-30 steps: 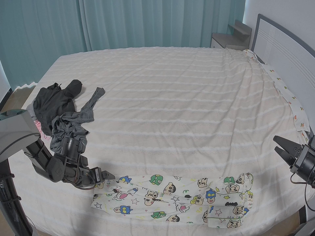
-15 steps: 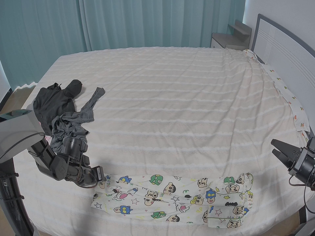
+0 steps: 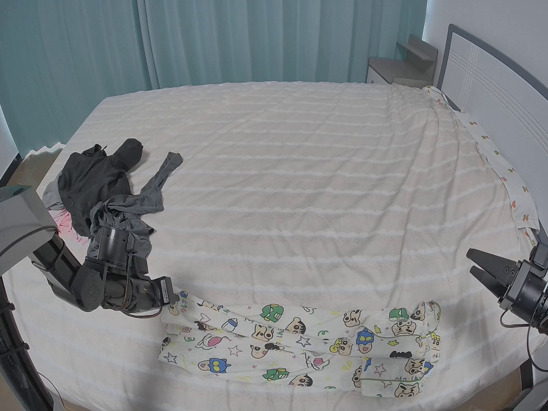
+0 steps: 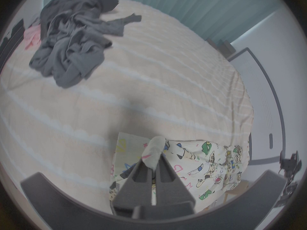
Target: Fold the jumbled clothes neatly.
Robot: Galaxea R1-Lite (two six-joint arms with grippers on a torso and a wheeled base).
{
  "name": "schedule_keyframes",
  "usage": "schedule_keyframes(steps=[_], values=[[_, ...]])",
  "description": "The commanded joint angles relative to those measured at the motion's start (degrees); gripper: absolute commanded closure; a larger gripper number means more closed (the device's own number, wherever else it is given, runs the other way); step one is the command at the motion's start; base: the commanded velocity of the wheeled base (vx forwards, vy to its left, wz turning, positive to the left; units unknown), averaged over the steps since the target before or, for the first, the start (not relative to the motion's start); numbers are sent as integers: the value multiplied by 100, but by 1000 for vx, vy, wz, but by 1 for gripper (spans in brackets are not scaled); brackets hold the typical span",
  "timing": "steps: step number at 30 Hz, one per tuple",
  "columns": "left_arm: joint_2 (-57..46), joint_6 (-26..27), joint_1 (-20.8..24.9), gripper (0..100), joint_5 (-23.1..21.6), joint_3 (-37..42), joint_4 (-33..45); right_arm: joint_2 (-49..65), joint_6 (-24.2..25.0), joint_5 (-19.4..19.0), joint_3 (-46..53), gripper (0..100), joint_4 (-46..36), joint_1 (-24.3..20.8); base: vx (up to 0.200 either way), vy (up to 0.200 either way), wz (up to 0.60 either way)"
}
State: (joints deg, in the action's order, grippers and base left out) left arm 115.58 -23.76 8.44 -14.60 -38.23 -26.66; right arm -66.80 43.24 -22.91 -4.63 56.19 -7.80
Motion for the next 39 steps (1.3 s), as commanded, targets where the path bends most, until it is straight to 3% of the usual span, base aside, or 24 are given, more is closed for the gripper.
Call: schedule_keyframes(steps=[1,8,17,29,39], values=[[-202,478,-17,100,1,149,-182,-17,0,-3,-29,0,-20,-2,0,0,0],[-273,1312,-70,100,-25,738,-999,-26,0,-12,-29,0,-38,-2,0,0,0],[-202,2376,-290,100,-710,1881,-2185,-34,9,-30,-11,0,-38,-2,0,0,0],[509,3589,-844,100,-1396,2663,-3354,-70,9,-30,-3,0,-38,-2,0,0,0],[931,3800,-852,100,-1475,2795,-3653,-114,9,-30,6,0,-38,-2,0,0,0]])
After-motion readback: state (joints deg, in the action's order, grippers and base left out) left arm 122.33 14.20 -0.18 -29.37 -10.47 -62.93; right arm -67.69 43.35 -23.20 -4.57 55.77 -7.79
